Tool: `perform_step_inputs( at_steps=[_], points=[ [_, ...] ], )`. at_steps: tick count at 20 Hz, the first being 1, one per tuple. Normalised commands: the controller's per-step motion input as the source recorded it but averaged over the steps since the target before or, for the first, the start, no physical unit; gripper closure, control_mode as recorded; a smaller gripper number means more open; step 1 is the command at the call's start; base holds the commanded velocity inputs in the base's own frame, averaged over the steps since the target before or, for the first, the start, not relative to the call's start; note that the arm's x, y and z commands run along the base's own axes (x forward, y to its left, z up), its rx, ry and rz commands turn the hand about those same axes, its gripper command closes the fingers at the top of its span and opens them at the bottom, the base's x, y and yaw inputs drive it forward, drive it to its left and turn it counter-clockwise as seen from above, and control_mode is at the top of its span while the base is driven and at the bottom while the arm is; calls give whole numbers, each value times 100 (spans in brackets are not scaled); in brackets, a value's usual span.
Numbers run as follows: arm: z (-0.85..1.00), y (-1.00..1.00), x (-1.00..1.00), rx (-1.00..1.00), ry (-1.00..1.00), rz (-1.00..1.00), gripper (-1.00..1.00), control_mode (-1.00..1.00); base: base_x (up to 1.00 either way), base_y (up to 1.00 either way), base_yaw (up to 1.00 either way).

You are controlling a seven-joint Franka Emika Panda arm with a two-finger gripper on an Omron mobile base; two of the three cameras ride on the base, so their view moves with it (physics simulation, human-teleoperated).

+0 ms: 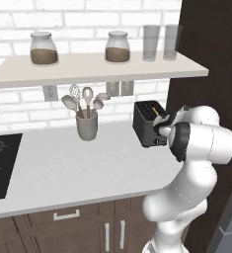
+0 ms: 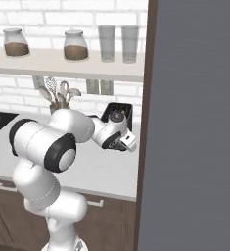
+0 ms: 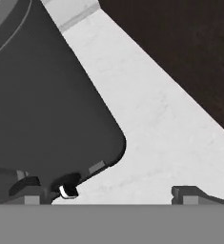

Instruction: Start the toaster. Once the lever pops up, take the bread to the plate on the dining counter.

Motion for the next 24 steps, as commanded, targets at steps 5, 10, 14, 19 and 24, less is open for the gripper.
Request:
perform_step_inputs(
  at_steps=[5, 10, 14, 19, 24],
  points=[
    [33, 0, -24, 3, 0, 3, -100, -100, 0, 0, 0],
    [100, 1, -20, 0, 0, 0, -100, -100, 0, 0, 0],
    [94, 5, 1, 0, 0, 7, -100, -100, 0, 0, 0],
    [17, 0, 30, -3, 0, 24, -100, -100, 0, 0, 0],
    [-8, 0, 39, -15, -8, 20, -100, -100, 0, 0, 0]
  ],
)
